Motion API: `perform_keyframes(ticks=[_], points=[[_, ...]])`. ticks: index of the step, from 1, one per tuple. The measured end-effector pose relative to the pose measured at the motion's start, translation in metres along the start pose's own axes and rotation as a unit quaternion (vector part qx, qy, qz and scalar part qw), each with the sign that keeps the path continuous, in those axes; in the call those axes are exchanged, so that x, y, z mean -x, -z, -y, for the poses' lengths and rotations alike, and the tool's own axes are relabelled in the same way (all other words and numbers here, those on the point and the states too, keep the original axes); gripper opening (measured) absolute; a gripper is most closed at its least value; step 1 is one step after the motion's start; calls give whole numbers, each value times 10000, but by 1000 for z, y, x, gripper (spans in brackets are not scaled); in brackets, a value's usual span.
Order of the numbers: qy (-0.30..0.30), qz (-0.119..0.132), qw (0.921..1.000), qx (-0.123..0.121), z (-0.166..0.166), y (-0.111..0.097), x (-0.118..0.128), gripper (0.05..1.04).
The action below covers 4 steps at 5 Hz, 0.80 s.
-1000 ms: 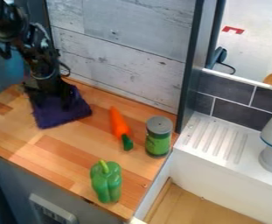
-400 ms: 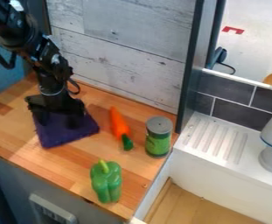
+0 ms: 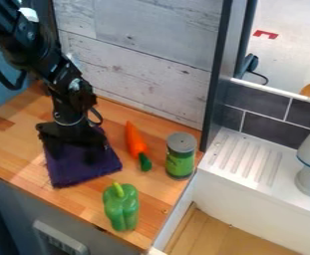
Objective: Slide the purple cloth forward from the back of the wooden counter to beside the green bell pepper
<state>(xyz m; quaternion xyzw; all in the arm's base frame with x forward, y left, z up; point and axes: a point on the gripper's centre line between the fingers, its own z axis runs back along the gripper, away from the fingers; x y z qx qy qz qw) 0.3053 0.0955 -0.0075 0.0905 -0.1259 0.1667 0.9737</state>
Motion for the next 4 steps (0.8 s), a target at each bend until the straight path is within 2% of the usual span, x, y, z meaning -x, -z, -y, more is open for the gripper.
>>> perform_keyframes(ticks=[1,3,4], points=[[114,-75,9998,-128,9,-4,7,1003],[388,-404,9979,-338,12,-16,15,1003],[341,125,9991,-222,11,-43,-1,1003]])
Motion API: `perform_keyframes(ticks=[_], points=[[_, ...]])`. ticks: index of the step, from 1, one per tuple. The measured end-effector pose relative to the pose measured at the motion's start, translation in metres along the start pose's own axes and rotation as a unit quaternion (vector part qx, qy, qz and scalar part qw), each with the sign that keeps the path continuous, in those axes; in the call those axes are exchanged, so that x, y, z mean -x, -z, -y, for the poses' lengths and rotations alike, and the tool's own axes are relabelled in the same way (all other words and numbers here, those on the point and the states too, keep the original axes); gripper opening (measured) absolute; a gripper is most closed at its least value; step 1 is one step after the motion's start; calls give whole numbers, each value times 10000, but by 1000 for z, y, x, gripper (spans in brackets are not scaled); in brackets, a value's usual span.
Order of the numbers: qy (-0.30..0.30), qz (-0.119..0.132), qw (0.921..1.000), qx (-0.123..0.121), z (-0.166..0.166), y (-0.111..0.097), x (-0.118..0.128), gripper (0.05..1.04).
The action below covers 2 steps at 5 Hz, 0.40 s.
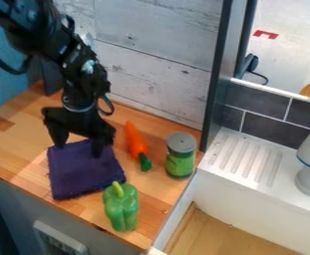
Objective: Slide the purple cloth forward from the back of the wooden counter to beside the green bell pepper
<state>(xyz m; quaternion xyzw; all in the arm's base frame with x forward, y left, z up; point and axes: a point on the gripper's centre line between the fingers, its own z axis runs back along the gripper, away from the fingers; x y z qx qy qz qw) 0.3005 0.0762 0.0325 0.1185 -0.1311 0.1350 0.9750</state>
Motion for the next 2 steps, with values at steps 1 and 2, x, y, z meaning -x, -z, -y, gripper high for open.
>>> perform_keyframes(ticks=[1,2], points=[[75,717,9973,169,-7,-43,-15,1003],[67,894,9956,257,-19,-82,-12,1003]])
